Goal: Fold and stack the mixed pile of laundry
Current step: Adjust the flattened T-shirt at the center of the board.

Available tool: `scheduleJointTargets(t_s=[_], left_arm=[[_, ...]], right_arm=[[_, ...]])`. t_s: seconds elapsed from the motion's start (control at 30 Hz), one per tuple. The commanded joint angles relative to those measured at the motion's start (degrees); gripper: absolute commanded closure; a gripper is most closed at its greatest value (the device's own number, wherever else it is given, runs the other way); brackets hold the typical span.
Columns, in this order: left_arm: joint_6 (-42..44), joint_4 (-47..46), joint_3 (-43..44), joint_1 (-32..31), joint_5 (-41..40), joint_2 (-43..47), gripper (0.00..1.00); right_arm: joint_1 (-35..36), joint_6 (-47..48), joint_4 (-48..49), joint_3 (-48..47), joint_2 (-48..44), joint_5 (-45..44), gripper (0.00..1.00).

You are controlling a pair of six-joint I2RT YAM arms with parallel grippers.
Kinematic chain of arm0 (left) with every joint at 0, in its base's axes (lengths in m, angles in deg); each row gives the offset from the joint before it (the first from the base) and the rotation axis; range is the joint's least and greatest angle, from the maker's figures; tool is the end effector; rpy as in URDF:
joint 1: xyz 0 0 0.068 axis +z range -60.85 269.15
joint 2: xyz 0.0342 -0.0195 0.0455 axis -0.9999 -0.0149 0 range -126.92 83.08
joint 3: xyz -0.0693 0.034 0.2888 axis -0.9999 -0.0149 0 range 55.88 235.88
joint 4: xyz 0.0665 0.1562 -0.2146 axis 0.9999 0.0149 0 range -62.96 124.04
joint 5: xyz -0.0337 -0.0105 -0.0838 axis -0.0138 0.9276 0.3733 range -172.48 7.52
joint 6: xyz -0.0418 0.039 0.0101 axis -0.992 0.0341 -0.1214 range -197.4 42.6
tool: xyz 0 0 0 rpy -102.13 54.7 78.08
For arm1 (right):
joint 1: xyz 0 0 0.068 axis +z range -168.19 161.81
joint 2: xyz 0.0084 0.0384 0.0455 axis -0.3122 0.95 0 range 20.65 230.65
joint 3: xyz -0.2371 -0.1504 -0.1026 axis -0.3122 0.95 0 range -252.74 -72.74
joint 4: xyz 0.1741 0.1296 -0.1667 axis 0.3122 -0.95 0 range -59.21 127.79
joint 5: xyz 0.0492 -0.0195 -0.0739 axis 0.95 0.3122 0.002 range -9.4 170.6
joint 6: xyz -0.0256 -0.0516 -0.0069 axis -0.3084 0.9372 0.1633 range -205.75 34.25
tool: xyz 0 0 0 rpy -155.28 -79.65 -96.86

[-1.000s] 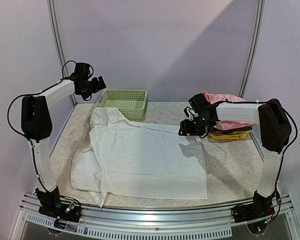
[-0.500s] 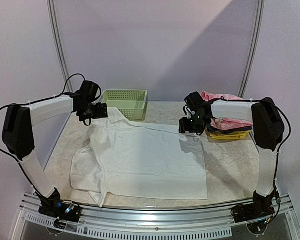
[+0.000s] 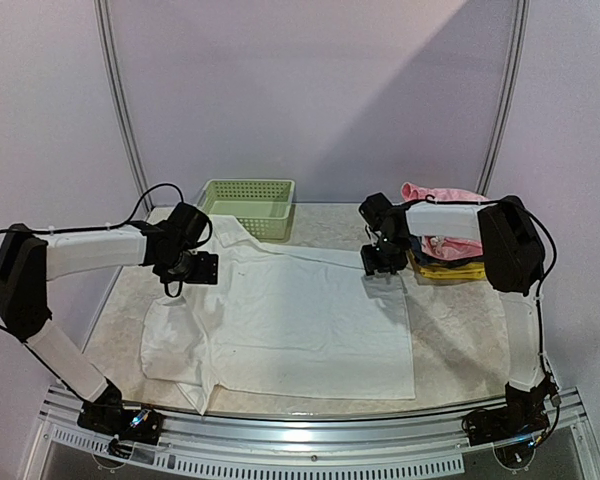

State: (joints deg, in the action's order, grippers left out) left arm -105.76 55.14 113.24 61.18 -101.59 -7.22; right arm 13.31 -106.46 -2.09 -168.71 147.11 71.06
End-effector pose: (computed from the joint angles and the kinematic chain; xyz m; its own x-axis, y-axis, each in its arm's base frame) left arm 0.2939 -0.1406 0.2154 -0.8240 -0.0707 -0.5621 -0.1003 0.9947 0.0221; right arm 0.4166 0.2471 0.1600 -0.9167 -0.1527 -0.3693 -0.1536 0.9878 -0.0273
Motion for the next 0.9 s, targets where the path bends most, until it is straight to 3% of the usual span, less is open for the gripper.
scheduleJointTargets(t_s=[0.0,0.2,0.87], left_arm=[[-1.15,-1.35,-3.06,-2.44,-1.12,1.52,0.11],[-1.71,-1.72,-5.23,-6.05,-0.52,1.05,0.14],[-3.49,-1.53,-6.0,-9.9,-1.84,-3.27,0.18]], right_arm=[[0.44,0.36,-2.26,-2.8,2.69,-4.23,0.46],[0.46,-0.27,-4.44,-6.7,6.36,-6.61,0.52],[0.69,0.65,-4.56,-11.68,8.7,-8.97,0.97]])
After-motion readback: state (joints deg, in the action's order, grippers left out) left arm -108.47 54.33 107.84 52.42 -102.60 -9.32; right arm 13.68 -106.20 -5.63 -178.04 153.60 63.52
